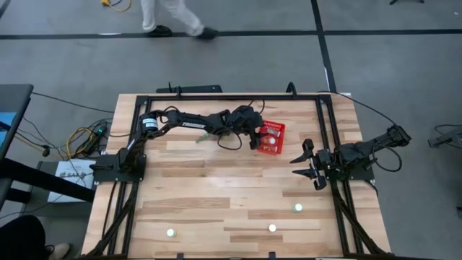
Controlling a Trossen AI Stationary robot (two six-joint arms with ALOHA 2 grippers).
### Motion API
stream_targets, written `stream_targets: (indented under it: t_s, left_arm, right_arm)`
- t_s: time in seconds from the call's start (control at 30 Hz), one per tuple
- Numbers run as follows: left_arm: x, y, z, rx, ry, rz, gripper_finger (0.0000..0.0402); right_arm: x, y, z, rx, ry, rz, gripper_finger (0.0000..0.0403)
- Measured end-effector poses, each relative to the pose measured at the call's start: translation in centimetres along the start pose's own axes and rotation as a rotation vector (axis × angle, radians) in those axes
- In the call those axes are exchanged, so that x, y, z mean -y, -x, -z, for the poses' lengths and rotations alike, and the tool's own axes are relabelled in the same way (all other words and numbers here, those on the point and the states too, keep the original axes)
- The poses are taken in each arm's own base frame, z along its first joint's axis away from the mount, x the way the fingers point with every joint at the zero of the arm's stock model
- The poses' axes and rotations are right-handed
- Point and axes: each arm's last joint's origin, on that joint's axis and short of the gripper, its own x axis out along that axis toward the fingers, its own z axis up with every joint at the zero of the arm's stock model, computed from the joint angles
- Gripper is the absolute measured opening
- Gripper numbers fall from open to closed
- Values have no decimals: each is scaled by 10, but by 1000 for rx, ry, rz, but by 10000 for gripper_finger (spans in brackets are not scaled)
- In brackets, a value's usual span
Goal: Pick and place pill bottles into a basket
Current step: Put the yellow pill bottle into the red basket
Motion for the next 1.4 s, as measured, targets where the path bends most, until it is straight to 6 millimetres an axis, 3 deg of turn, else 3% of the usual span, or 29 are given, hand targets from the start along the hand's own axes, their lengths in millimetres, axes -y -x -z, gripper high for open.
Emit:
stream_targets:
  t_s: [0.13, 0.37, 0.63, 0.93, 1.4]
  left_arm:
    - [0, 0, -4, 36, -4, -1, 221]
    - [4, 1, -11, 113, -5, 81, 212]
    - [39, 13, -25, 119, -113, 190, 200]
    - [109, 80, -70, 117, -310, 218, 187]
    - [196, 181, -81, -15, -383, 165, 185]
  right_arm:
    - [0, 0, 0, 0, 0, 0, 159]
    - [0, 0, 0, 0, -10, 0, 159]
    - [0, 0, 0, -1, -17, -1, 159]
    - [0, 0, 0, -1, -10, -1, 159]
    - [0, 0, 0, -2, 6, 0, 159]
